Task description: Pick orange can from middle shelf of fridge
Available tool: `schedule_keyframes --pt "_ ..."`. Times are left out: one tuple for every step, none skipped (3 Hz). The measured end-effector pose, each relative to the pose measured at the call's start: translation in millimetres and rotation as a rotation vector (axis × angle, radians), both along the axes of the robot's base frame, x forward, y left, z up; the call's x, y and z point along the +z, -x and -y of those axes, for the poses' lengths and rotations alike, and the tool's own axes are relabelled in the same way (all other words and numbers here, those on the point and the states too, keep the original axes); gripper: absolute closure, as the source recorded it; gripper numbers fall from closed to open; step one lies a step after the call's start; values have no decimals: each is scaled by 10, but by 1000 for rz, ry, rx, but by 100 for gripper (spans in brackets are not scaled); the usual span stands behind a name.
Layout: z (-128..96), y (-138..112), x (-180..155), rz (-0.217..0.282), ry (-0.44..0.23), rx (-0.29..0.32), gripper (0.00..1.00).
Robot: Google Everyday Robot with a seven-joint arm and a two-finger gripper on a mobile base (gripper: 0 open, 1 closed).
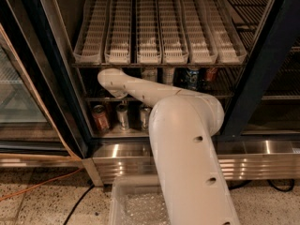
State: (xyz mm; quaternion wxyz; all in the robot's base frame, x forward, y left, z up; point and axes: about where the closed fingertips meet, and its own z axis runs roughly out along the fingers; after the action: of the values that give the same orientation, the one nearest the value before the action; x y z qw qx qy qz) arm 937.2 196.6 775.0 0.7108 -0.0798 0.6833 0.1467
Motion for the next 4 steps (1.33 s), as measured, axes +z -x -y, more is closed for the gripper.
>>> schedule_keyframes --pt "0 0 0 0 0 0 43" --pt "0 0 0 0 0 0 66" --pt "0 0 0 0 0 0 89" --pt "0 0 0 0 0 0 100"
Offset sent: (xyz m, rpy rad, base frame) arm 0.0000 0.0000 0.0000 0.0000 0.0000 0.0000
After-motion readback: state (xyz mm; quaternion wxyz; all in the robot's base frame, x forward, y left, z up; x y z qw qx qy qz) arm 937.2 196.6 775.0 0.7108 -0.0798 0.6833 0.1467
